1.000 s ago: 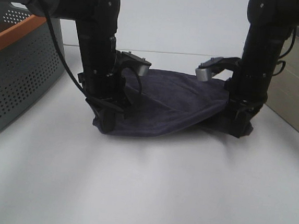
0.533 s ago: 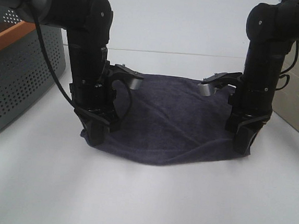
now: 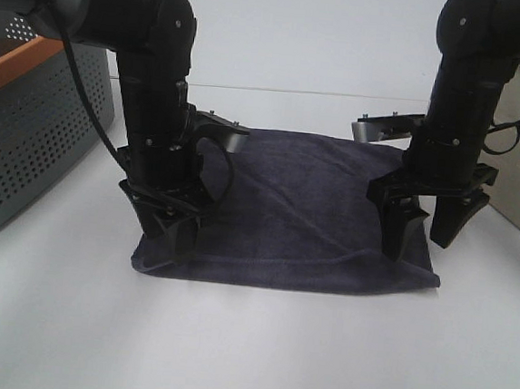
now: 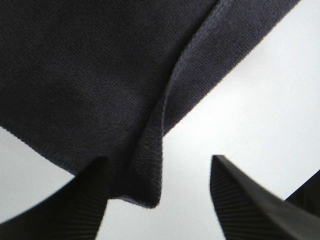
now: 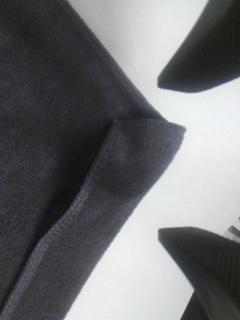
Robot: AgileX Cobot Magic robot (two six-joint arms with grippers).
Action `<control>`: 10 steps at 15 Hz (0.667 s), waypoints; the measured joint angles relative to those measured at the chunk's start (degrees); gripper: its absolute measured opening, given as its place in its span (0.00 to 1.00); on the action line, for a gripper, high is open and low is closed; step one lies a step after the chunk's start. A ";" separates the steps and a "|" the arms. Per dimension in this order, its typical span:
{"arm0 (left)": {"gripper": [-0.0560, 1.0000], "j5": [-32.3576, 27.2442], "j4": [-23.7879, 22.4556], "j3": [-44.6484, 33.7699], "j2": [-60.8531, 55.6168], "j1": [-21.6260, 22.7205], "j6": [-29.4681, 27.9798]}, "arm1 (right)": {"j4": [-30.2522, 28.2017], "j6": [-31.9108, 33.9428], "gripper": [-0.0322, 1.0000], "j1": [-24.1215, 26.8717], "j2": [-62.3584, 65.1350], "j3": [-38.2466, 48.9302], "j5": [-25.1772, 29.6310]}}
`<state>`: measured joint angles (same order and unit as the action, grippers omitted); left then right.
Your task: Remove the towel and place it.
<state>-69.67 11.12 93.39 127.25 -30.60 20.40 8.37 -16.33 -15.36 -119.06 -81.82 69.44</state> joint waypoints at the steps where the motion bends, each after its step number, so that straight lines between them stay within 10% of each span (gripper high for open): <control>1: 0.70 0.00 -0.06 0.00 0.00 0.00 -0.57 | 0.00 1.03 0.68 0.00 1.66 0.00 0.00; 10: 0.74 0.00 -0.46 4.58 -11.34 0.00 -10.20 | 0.23 13.98 0.68 0.00 20.57 -0.74 0.11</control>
<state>-69.67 10.66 97.98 115.91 -30.60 10.20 8.59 -2.35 -15.36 -98.49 -82.56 69.56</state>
